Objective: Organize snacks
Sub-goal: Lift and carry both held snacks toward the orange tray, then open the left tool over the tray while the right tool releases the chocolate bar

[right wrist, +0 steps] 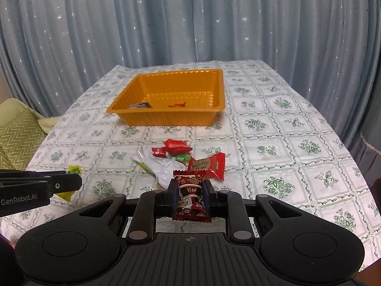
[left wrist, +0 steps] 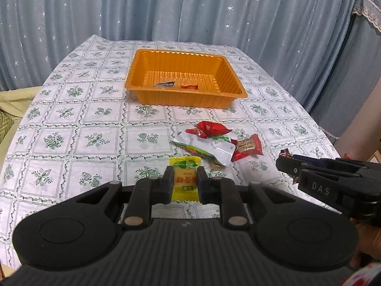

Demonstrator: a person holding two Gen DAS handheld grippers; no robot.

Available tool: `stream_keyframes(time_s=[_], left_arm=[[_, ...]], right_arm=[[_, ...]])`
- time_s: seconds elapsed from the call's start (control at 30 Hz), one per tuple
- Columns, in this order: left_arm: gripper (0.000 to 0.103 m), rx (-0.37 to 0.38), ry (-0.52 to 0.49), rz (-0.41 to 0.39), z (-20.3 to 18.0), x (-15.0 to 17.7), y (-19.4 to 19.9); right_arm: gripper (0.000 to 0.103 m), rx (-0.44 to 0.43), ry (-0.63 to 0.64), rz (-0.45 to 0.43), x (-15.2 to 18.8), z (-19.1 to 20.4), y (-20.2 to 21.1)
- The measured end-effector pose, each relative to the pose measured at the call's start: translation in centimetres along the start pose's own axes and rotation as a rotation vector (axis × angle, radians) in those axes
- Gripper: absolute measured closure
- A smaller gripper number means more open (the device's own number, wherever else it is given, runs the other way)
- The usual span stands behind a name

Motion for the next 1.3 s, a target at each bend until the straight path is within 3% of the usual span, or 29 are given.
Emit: stream_keyframes(time_s=[0.37, 0.73, 1.3], left_arm=[[0.085, 0.001, 0.001, -0.006, -0.1, -0.5, 0.6], [0.085, 0.004, 0.017, -0.009, 0.3, -2.5, -1.2], [0.085, 0.035, 0.056, -0.023, 1.6, -9.2, -8.0]], right_arm=[[0.081, -0.005, 0.004, -0.014, -0.6, 0.4, 0.8], [0.081, -0.017, 0.013, -0.026, -3.0, 0.5, -0.8], [0.081, -0.052, 0.0, -0.032, -9.8, -0.6, -8.2]])
Point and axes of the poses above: each gripper's, at about its wrist camera, not at the fingertips, and y roughly against the way its jaws point, z to its left, x to its underside, the point moved 9 cm from there along -y, roughly the way its jaws point, and after that the axes turned 5 degrees about -z, right-handed, at the moved point
